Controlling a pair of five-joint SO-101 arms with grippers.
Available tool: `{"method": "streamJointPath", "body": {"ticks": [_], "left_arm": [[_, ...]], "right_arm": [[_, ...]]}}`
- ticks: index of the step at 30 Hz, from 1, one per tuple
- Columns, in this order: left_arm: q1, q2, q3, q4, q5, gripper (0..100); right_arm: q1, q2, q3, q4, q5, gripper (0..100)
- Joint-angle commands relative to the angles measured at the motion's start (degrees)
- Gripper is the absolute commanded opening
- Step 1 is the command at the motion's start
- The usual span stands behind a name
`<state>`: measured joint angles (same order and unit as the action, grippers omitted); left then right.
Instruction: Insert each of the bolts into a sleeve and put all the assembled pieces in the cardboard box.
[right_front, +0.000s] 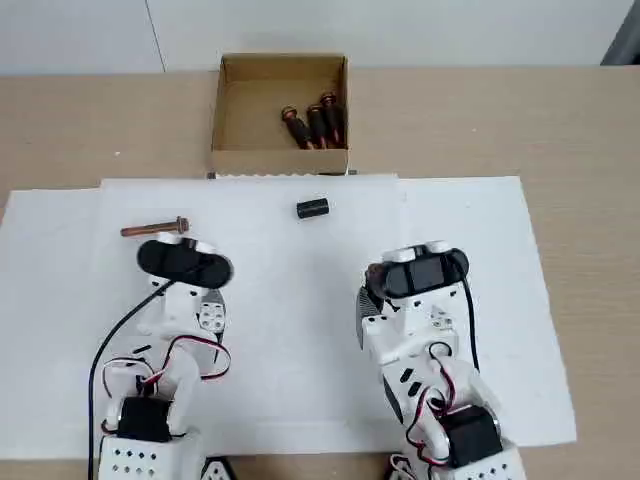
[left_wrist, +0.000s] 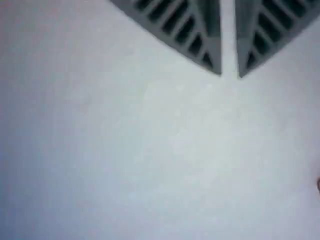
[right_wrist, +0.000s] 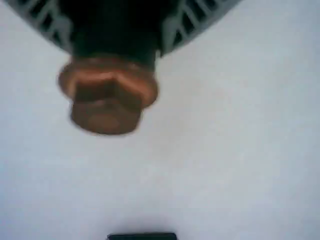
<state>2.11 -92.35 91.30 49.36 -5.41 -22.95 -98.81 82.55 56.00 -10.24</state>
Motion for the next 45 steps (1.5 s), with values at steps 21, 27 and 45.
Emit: {"method": "streamJointPath", "body": {"ticks": [21, 27, 45], "left_arm": [[-0.6, -0.4, 1.5, -0.1, 4.1, 1], [-0.6, -0.4, 1.5, -0.1, 4.1, 1], [-0.6, -0.4, 1.5, -0.1, 4.1, 1]], "right_arm": [[4.2, 77.8, -69.2, -12.6, 9.2, 0.3], [3.9, 92.3, -78.4, -18.7, 16.3, 0.3], [1.8, 119.0, -92.7, -47.1, 32.4, 0.3]]}}
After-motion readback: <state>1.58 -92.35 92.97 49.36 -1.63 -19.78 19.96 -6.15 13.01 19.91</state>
